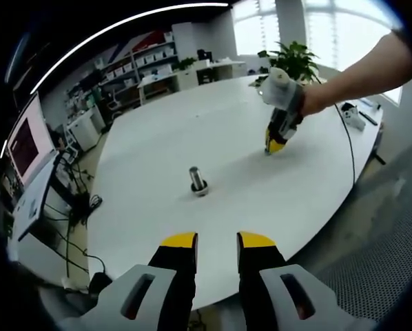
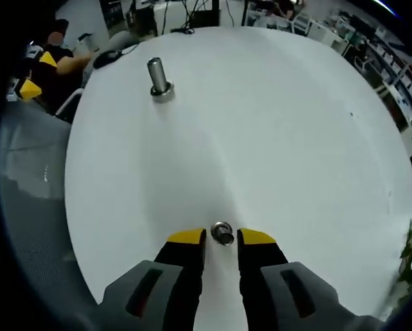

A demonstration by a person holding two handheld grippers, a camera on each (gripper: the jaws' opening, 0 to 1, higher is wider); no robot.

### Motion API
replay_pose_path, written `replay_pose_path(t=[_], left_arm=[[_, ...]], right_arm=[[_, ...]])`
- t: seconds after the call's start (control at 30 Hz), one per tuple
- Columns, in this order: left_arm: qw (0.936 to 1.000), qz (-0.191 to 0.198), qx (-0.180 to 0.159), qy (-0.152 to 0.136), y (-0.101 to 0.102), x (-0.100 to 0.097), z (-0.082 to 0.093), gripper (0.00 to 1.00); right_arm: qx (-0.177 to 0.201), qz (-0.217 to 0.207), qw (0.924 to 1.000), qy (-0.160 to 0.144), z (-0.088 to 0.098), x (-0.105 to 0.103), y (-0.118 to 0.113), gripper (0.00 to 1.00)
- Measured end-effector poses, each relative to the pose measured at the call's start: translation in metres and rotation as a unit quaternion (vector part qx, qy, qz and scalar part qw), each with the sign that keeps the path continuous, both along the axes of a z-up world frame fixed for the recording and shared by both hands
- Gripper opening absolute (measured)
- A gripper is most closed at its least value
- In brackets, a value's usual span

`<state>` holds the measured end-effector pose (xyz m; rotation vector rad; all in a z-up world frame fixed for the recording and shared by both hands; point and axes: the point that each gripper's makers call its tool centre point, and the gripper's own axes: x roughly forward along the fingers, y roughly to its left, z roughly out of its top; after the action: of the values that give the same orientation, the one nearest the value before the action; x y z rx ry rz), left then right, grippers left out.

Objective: Place the washer onto the threaded stud by aligning its center hole with the stud, sliding it down to the base, and recovering from edge contact or off-axis alignment until the washer reaches the visible bottom stop.

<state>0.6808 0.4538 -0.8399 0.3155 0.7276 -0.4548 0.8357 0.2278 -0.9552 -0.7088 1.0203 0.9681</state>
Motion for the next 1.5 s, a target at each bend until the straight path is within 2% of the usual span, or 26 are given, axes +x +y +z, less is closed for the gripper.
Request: replay_pose_path(t=[0.1, 0.17, 0.27, 0.4, 0.47, 0.5, 0.6, 0.67, 0.73, 0.77, 0.8, 0.93, 1.03, 1.1, 1.13, 1.17, 1.2, 1.23, 1.27, 1.3, 1.37, 1.43, 1.47, 1.5], left_arm=[[1.0, -0.002, 0.0, 0.001, -0.001, 0.0, 0.0, 0.2], [1.0, -0.004, -0.001, 0.003, -0.002, -0.001, -0.001, 0.2], [1.0, -0.007, -0.002, 0.006, -0.003, -0.001, -0.002, 0.2], [0.9999, -0.007, -0.007, 0.006, -0.004, -0.002, -0.001, 0.2], [0.9999, -0.006, -0.009, 0.006, -0.003, -0.002, -0.001, 0.2], [0.9999, -0.004, -0.012, 0.006, -0.003, -0.001, 0.0, 0.2], [0.9998, -0.005, -0.019, -0.001, -0.004, 0.0, 0.003, 0.2], [0.9996, -0.005, -0.025, -0.009, -0.004, 0.001, 0.007, 0.2], [0.9994, -0.002, -0.032, -0.016, -0.004, 0.002, 0.01, 0.21], [0.999, 0.0, -0.039, -0.021, -0.004, 0.003, 0.013, 0.21], [0.9989, 0.002, -0.042, -0.022, -0.004, 0.003, 0.014, 0.21], [0.9986, 0.007, -0.049, -0.018, -0.003, 0.003, 0.013, 0.21], [0.9973, 0.0, -0.066, -0.032, -0.007, 0.003, 0.02, 0.21], [0.9966, -0.004, -0.075, -0.034, -0.009, 0.002, 0.021, 0.21], [0.9956, -0.003, -0.089, -0.03, -0.01, 0.002, 0.022, 0.21], [0.9946, -0.002, -0.1, -0.029, -0.012, 0.002, 0.022, 0.21], [0.9938, -0.001, -0.107, -0.028, -0.012, 0.002, 0.023, 0.21], [0.9937, -0.001, -0.108, -0.031, -0.011, 0.002, 0.025, 0.21], [0.9937, -0.003, -0.107, -0.034, -0.011, 0.001, 0.026, 0.22], [0.9935, -0.005, -0.108, -0.037, -0.012, 0.001, 0.028, 0.22], [0.9907, -0.009, -0.127, -0.049, -0.016, 0.001, 0.035, 0.22], [0.9897, -0.011, -0.132, -0.056, -0.017, 0.0, 0.038, 0.22], [0.9886, -0.014, -0.136, -0.062, -0.017, 0.0, 0.041, 0.22], [0.9876, -0.016, -0.14, -0.069, -0.018, 0.002, 0.044, 0.22]], right_arm=[[0.016, -0.011, 0.9997, -0.012, 0.008, -0.001, -0.004, 0.21], [0.045, -0.028, 0.9984, -0.021, 0.016, -0.003, -0.003, 0.23], [0.054, -0.028, 0.9973, -0.042, 0.027, -0.008, -0.011, 0.24], [0.1, -0.057, 0.9901, -0.081, 0.05, -0.014, -0.02, 0.25], [0.128, -0.076, 0.9837, -0.101, 0.065, -0.019, -0.024, 0.25], [0.151, -0.089, 0.9785, -0.11, 0.075, -0.022, -0.025, 0.25], [0.186, -0.117, 0.9663, -0.135, 0.095, -0.031, -0.031, 0.27], [0.215, -0.136, 0.9578, -0.134, 0.105, -0.04, -0.032, 0.28], [0.247, -0.165, 0.9466, -0.126, 0.116, -0.049, -0.032, 0.28], [0.264, -0.173, 0.9396, -0.132, 0.124, -0.051, -0.031, 0.29], [0.285, -0.182, 0.9294, -0.149, 0.137, -0.054, -0.029, 0.31], [0.329, -0.191, 0.9095, -0.168, 0.161, -0.073, -0.021, 0.36], [0.328, -0.198, 0.9059, -0.18, 0.169, -0.09, -0.023, 0.36], [0.336, -0.215, 0.8993, -0.179, 0.173, -0.101, -0.024, 0.36], [0.345, -0.226, 0.8919, -0.185, 0.178, -0.107, -0.025, 0.38], [0.339, -0.218, 0.8905, -0.211, 0.183, -0.109, -0.026, 0.4], [0.308, -0.226, 0.8968, -0.223, 0.18, -0.116, -0.034, 0.41], [0.301, -0.236, 0.8987, -0.215, 0.178, -0.121, -0.036, 0.42], [0.296, -0.253, 0.8977, -0.206, 0.176, -0.128, -0.039, 0.43], [0.299, -0.256, 0.895, -0.21, 0.179, -0.131, -0.041, 0.43], [0.31, -0.274, 0.8839, -0.219, 0.185, -0.135, -0.046, 0.42], [0.302, -0.288, 0.8775, -0.236, 0.193, -0.138, -0.056, 0.42], [0.311, -0.302, 0.8687, -0.24, 0.199, -0.141, -0.06, 0.42], [0.319, -0.31, 0.8631, -0.24, 0.202, -0.143, -0.062, 0.42]])
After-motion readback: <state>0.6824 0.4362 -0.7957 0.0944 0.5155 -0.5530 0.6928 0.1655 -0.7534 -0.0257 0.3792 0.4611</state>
